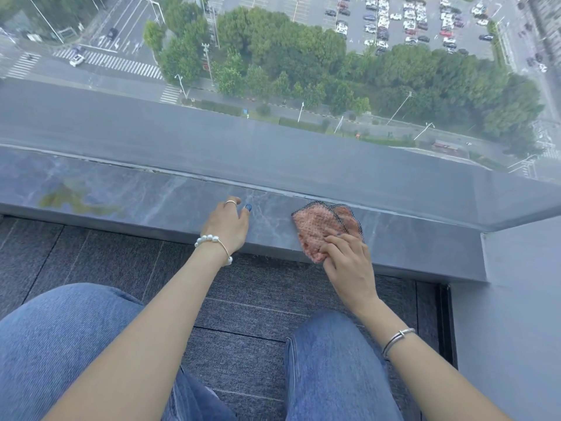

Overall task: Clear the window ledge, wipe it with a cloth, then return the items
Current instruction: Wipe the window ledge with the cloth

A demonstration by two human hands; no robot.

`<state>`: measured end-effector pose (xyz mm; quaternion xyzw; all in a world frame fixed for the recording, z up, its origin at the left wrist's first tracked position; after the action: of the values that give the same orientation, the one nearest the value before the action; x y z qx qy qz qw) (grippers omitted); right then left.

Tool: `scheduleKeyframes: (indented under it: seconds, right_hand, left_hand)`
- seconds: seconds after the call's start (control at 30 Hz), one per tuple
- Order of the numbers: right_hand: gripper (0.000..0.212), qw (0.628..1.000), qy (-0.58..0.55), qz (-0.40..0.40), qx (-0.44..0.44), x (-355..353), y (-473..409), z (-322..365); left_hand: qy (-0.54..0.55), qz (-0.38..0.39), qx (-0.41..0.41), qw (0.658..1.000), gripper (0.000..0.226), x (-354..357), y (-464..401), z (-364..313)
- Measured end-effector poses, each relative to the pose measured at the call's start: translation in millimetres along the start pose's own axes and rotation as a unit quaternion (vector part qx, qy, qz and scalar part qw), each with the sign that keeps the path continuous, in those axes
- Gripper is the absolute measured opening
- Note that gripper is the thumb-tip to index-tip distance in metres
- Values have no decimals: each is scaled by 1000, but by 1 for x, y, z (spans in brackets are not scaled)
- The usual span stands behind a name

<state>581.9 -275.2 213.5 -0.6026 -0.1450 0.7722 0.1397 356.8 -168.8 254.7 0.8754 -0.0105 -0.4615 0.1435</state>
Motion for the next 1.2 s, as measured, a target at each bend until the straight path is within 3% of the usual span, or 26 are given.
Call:
scheduleKeyframes:
  seconds: [0.4, 0.63, 0.87, 1.2]
  right_hand:
    - [14, 998, 47, 20, 46, -39, -10, -71]
    - [20, 991, 53, 29, 122, -55, -17, -92]
    - [18, 980, -15, 29, 195, -40, -29, -70]
    - [16, 978, -47, -3, 204, -10, -59, 0]
  left_hand:
    - [-31, 11, 11, 999, 44, -2, -11, -23]
    - [-64, 10, 17, 998, 40, -3, -16, -35]
    - [-92, 16, 17, 996, 37, 2, -18, -46]
    - [-86, 12, 24, 996, 34, 6, -17, -47]
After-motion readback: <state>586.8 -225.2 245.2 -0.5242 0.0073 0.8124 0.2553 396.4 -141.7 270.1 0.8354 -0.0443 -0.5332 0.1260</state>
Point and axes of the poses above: each hand's wrist, its own y-axis away from the middle knuckle, its own x-axis out of the palm, z = x × y, the point moved 2 cm from there along -y, towards the middle knuckle, and after that the axes turned 13 degrees about -z, right-handed, at the moved point
